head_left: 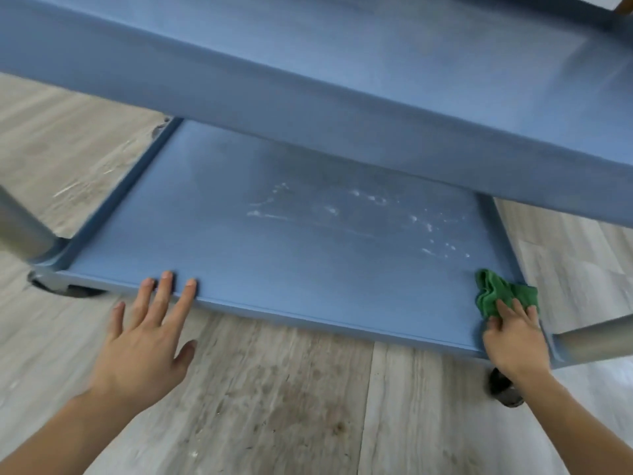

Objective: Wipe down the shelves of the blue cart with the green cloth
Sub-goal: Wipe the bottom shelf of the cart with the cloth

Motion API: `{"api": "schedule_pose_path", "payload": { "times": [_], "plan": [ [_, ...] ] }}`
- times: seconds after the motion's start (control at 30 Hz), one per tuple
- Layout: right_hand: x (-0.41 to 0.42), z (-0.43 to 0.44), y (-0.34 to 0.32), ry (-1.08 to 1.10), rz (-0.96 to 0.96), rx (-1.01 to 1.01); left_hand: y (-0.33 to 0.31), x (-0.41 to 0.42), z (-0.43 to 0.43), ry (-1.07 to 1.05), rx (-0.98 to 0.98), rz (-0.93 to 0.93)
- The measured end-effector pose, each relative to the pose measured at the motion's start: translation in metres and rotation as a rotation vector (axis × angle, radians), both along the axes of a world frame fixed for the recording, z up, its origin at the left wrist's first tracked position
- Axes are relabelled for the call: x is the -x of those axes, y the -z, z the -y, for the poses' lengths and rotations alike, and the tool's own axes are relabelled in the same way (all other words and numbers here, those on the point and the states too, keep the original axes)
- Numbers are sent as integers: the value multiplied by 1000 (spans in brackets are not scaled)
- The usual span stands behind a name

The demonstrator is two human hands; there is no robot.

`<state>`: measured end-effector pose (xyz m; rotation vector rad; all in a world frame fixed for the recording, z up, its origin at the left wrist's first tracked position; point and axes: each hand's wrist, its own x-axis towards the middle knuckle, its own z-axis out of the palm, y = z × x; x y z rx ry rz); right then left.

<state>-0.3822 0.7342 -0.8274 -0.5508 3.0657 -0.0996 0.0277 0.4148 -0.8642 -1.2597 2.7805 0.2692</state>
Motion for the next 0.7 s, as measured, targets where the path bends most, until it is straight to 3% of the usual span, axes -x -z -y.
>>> {"api": "schedule_pose_path", "payload": {
  "times": [0.2, 0.33, 0.5, 0.6, 0.7],
  "plan": [
    [-8, 63, 10, 104, 19, 12, 0, 10, -4, 5, -47, -29],
    [-37, 121, 1, -2, 44, 24, -8, 22, -7, -28, -61, 2],
    [-105, 247, 11, -392, 18, 64, -3, 45, -22, -29, -49, -96],
    [-171, 326, 15, -796, 14, 124, 1, 49, -25, -27, -23, -93],
    [-232, 393, 13, -1179, 143, 87, 1, 49, -25, -33, -15, -54]
  ]
}}
